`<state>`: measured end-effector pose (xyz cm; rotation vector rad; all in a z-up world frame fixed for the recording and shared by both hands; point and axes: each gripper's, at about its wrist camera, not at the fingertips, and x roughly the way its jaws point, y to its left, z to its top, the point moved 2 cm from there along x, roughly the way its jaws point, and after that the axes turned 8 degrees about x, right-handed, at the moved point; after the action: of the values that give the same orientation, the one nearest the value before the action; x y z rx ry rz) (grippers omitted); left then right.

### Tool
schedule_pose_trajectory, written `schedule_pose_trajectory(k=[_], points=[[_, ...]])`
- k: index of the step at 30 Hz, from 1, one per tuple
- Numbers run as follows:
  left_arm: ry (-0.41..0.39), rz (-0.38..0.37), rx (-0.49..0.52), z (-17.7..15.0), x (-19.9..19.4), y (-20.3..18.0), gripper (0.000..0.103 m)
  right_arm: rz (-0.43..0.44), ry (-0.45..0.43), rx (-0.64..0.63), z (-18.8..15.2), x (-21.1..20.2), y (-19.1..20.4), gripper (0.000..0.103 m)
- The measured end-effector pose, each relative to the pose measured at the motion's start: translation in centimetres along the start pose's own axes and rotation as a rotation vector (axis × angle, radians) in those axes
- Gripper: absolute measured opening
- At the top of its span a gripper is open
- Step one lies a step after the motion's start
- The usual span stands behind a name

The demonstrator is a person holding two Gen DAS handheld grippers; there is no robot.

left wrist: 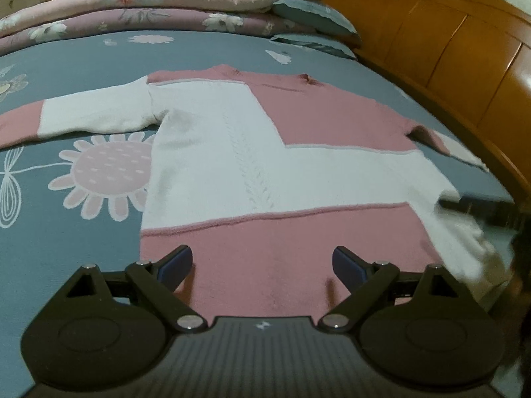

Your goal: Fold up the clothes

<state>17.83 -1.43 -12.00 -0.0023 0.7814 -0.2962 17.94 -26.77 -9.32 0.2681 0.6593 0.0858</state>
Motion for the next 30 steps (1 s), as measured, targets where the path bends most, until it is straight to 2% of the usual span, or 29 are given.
schedule_pose_trajectory(k=[1, 3, 4, 6, 12, 13, 14, 15, 18, 21, 23, 25, 30], points=[[0.004, 0.002, 0.002, 0.0, 0.1, 0.0, 0.091, 0.004, 0.002, 0.031, 1.2, 0.2, -1.4, 0.082], [0.011, 0.007, 0.002, -0.1, 0.4, 0.0, 0.091, 0.012, 0.006, 0.092, 3.5, 0.5, -4.2, 0.074], [0.013, 0.009, 0.001, -0.2, 0.5, 0.0, 0.091, 0.018, 0.015, 0.11, 4.1, 1.1, -5.0, 0.066], [0.017, 0.014, 0.0, -0.3, 0.7, 0.0, 0.091, 0.032, 0.043, 0.132, 4.6, 2.5, -6.1, 0.058], [0.022, 0.019, 0.014, -0.2, 0.9, 0.0, 0.091, 0.076, 0.126, 0.198, 6.4, 6.8, -9.6, 0.055], [0.022, 0.022, 0.015, -0.2, 0.9, 0.0, 0.091, 0.083, 0.14, 0.209, 6.6, 7.6, -10.1, 0.046], [0.023, 0.025, 0.019, -0.2, 1.0, 0.0, 0.091, 0.09, 0.153, 0.22, 6.9, 8.3, -10.7, 0.032], [0.024, 0.028, 0.022, -0.1, 1.1, -0.1, 0.091, 0.098, 0.167, 0.231, 7.2, 9.0, -11.3, 0.012], [0.025, 0.034, 0.031, -0.1, 1.1, -0.2, 0.091, 0.032, 0.161, 0.135, 7.6, 9.8, -10.2, 0.012], [0.024, 0.035, 0.031, -0.1, 1.0, -0.2, 0.091, -0.014, 0.142, 0.098, 7.7, 10.0, -9.9, 0.012], [0.024, 0.033, 0.024, -0.1, 0.7, -0.1, 0.091, -0.057, 0.12, 0.071, 7.7, 9.5, -9.4, 0.015], [0.014, 0.031, 0.019, -0.1, 0.1, 0.1, 0.091, -0.109, 0.096, 0.051, 7.6, 8.1, -8.5, 0.022], [-0.013, 0.021, 0.001, -0.1, -0.7, 0.2, 0.091, -0.006, 0.066, 0.006, 5.5, 2.6, -4.0, 0.022]])
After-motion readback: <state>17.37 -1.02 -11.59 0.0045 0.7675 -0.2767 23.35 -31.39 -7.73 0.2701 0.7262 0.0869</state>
